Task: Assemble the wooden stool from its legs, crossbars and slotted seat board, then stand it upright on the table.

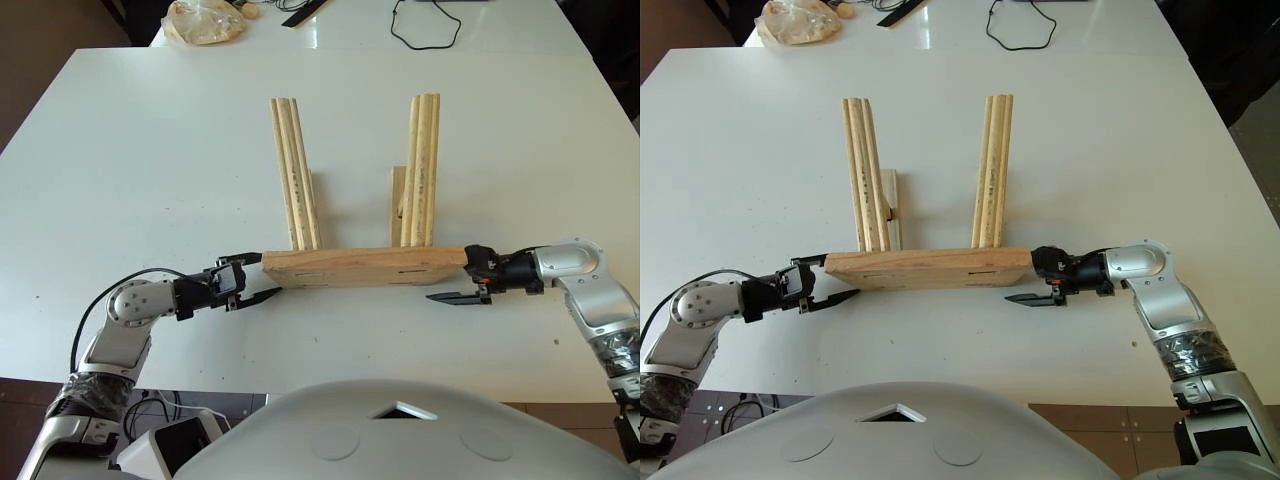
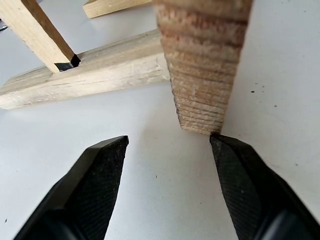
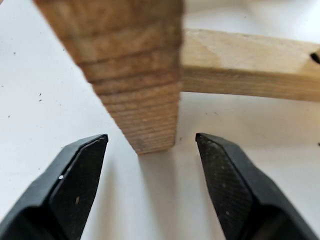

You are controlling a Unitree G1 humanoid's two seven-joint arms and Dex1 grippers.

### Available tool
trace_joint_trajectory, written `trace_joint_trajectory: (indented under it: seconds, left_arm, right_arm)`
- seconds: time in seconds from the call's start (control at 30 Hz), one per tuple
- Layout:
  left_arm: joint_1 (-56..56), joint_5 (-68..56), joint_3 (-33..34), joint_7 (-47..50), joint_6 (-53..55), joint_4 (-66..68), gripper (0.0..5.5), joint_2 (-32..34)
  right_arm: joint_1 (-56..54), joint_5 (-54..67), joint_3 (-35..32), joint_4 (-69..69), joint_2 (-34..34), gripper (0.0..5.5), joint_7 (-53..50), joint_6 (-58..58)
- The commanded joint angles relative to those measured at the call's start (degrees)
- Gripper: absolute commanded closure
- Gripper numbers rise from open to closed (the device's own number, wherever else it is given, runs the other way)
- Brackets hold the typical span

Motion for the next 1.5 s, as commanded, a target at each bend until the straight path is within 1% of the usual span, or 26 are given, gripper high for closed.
trace_joint_trajectory:
  seconds: [0.03, 0.07, 0.1, 0.13, 0.33, 0.4, 0.47, 0.5, 0.63, 0.73, 0.77, 0.9, 0.97, 1.2, 1.5]
  left_arm:
    - [0.07, 3.78, -3.16, -0.25, 0.91, 3.46, 2.49, -0.2]
    - [0.04, 3.63, -3.49, -0.41, 0.91, 3.5, 2.49, -0.13]
    - [-0.07, 3.45, -3.82, -0.61, 1.07, 3.52, 2.67, -0.08]
    - [-0.21, 3.35, -4.05, -0.71, 1.19, 3.52, 2.72, -0.05]
    - [0.14, 1.68, -4.34, -1.79, 2.63, 2.71, 3.62, 0.98]
    - [0.65, 0.8, -4.07, -2.22, 3.08, 2.26, 4.02, 1.48]
    - [0.87, 0.51, -3.74, -2.39, 3.46, 2.18, 4.37, 2.02]
    - [0.83, 0.09, -3.28, -1.82, 4.77, 1.95, 4.38, 2.01]
    - [2.13, -1.27, -3.72, -2.85, 9.56, -1.1, 3.89, 3.41]
    - [2.7, -1.35, -3.9, -2.83, 10.67, -2.37, 3.46, 3.93]
    - [2.77, -1.47, -3.93, -2.77, 10.93, -2.73, 3.39, 3.95]
    - [4.12, -3.55, -4.15, -4.6, 13.39, -6.22, 2.75, 5.27]
    - [4.14, -3.46, -4.28, -5.33, 13.55, -6.58, 2.73, 5.85]
    - [0.49, -1.51, -4.86, -2.77, 11.85, -3.19, 2.73, 2.9]
    - [-0.39, -1.0, -5.45, -2.41, 11.0, -1.77, 2.73, 1.96]
  right_arm:
    - [-1.9, -1.71, 0.94, 1.98, 0.79, 2.51, -0.35, -2.27]
    - [-2.23, -1.84, 1.11, 2.31, 1.03, 2.61, -0.37, -2.61]
    - [-2.47, -1.96, 1.29, 2.53, 1.29, 2.8, -0.41, -2.85]
    - [-2.63, -2.04, 1.4, 2.65, 1.49, 2.91, -0.48, -3.01]
    - [-2.99, -2.94, 1.87, 4.36, 1.09, 3.77, -0.55, -4.81]
    - [-2.97, -3.48, 2.03, 5.17, 0.76, 4.14, -0.6, -5.84]
    - [-2.94, -3.51, 2.1, 5.51, 0.61, 4.22, -0.63, -6.32]
    - [-3.04, -3.54, 2.14, 5.67, 0.66, 4.22, -0.75, -6.52]
    - [-3.11, -3.41, 2.13, 5.84, 0.67, 4.22, -1.02, -6.84]
    - [-2.99, -3.33, 2.24, 5.83, 0.55, 4.22, -1.12, -6.99]
    - [-3.02, -3.37, 2.32, 5.88, 0.55, 4.22, -1.12, -7.05]
    - [-3.3, -3.39, 2.57, 6.13, 0.53, 4.22, -1.12, -7.29]
    - [-3.24, -3.45, 2.65, 6.2, 0.44, 4.22, -1.21, -7.5]
    - [-3.7, -4.02, 3.47, 6.61, 0.95, 4.22, -1.44, -8.02]
    - [-4.52, -4.17, 4.16, 7.08, 1.17, 4.22, -1.57, -8.29]
